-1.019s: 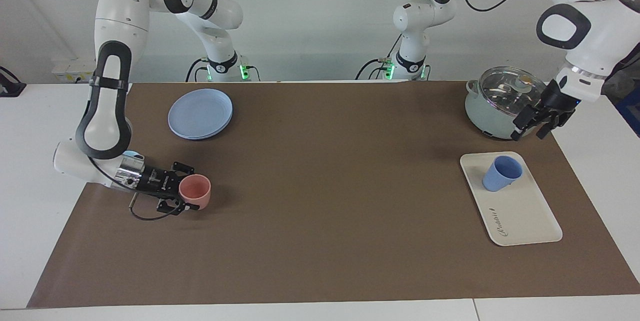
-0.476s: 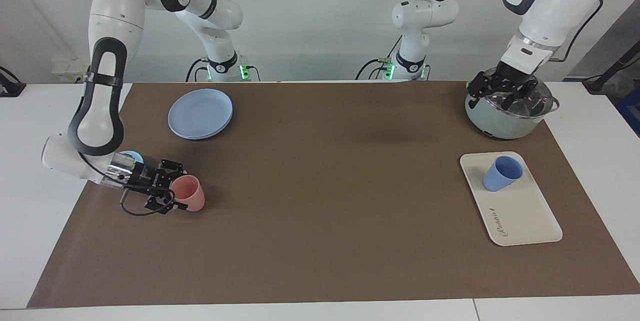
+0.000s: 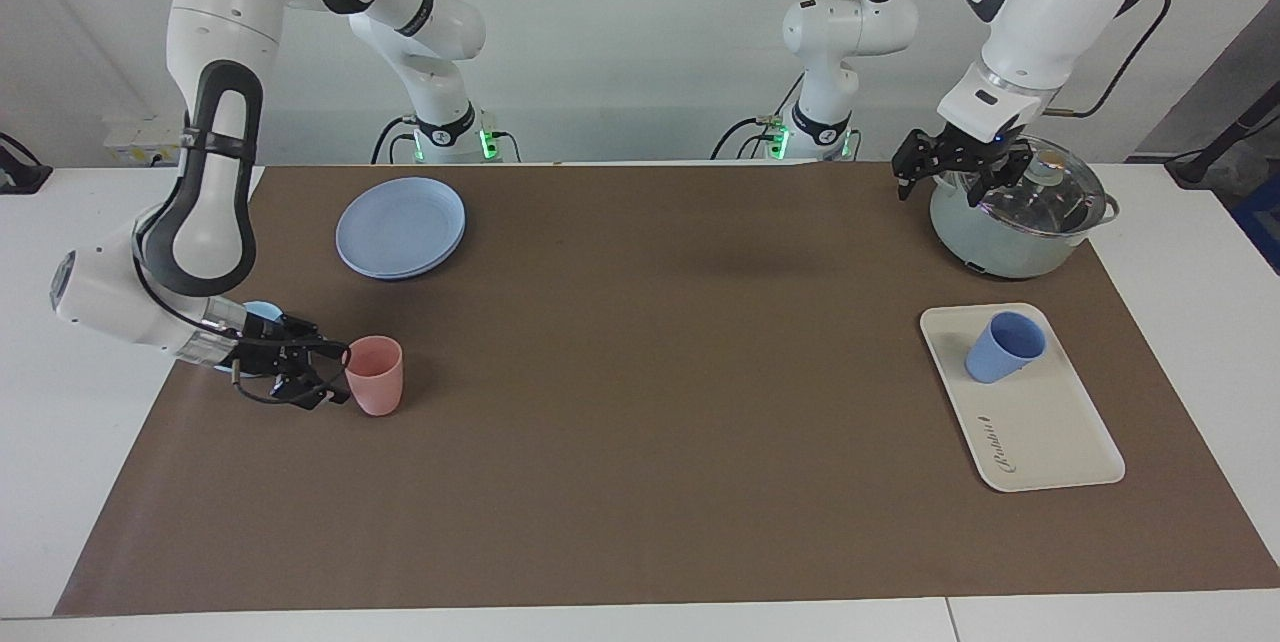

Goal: Place cup on tray

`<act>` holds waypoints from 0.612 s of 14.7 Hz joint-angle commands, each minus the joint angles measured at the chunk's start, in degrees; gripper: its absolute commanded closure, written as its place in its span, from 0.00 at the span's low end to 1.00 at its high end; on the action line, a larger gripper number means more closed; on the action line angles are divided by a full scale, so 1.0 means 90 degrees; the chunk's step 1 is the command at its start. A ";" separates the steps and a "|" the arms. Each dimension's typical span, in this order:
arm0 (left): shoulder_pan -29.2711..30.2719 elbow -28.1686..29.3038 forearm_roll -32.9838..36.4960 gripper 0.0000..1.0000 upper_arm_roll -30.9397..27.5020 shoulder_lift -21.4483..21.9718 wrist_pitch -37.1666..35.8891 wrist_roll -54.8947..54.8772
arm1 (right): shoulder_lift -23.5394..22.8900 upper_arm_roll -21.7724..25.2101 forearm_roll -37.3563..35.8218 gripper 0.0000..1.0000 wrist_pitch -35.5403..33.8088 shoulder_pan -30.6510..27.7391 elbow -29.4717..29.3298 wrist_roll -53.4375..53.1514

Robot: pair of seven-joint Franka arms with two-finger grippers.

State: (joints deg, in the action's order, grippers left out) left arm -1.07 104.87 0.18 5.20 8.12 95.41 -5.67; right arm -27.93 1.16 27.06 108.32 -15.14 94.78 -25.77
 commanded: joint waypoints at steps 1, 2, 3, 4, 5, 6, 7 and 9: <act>-0.0135 -0.1024 0.0380 0.00 -0.0060 -0.0676 -0.0590 -0.0053 | 0.0359 -0.0041 -0.0799 0.01 0.0142 0.0128 0.0133 0.0733; -0.0135 -0.1308 0.0380 0.00 -0.0060 -0.0813 -0.0727 -0.0053 | 0.0359 -0.0041 -0.0829 0.01 0.0190 0.0129 0.0133 0.0773; -0.0164 -0.1359 0.0371 0.00 -0.0060 -0.0824 -0.0806 -0.0034 | 0.0369 -0.0041 -0.0849 0.01 0.0239 0.0139 0.0123 0.0822; -0.0203 -0.1331 0.0342 0.00 -0.0060 -0.0795 -0.0777 0.0024 | 0.0388 -0.0041 -0.0878 0.01 0.0240 0.0139 0.0123 0.0977; -0.0223 -0.1330 0.0264 0.00 -0.0051 -0.0766 -0.0729 0.0122 | 0.0446 -0.0041 -0.0965 0.01 0.0240 0.0148 0.0123 0.1191; -0.0233 -0.1350 0.0128 0.00 -0.0060 -0.0746 -0.0699 0.0248 | 0.0515 -0.0041 -0.1150 0.01 0.0220 0.0148 0.0133 0.1386; -0.0233 -0.1350 0.0001 0.00 -0.0060 -0.0737 -0.0612 0.0279 | 0.0622 -0.0050 -0.1374 0.01 0.0182 0.0148 0.0171 0.1582; -0.0204 -0.1291 -0.0020 0.00 -0.0060 -0.0717 -0.0610 0.0279 | 0.0817 -0.0050 -0.1745 0.01 0.0132 0.0265 0.0182 0.2070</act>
State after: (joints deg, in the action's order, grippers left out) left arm -2.34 94.04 0.75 5.29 1.84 90.72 -4.12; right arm -23.80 1.01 14.79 109.39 -13.53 94.78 -11.17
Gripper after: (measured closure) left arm 0.000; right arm 0.004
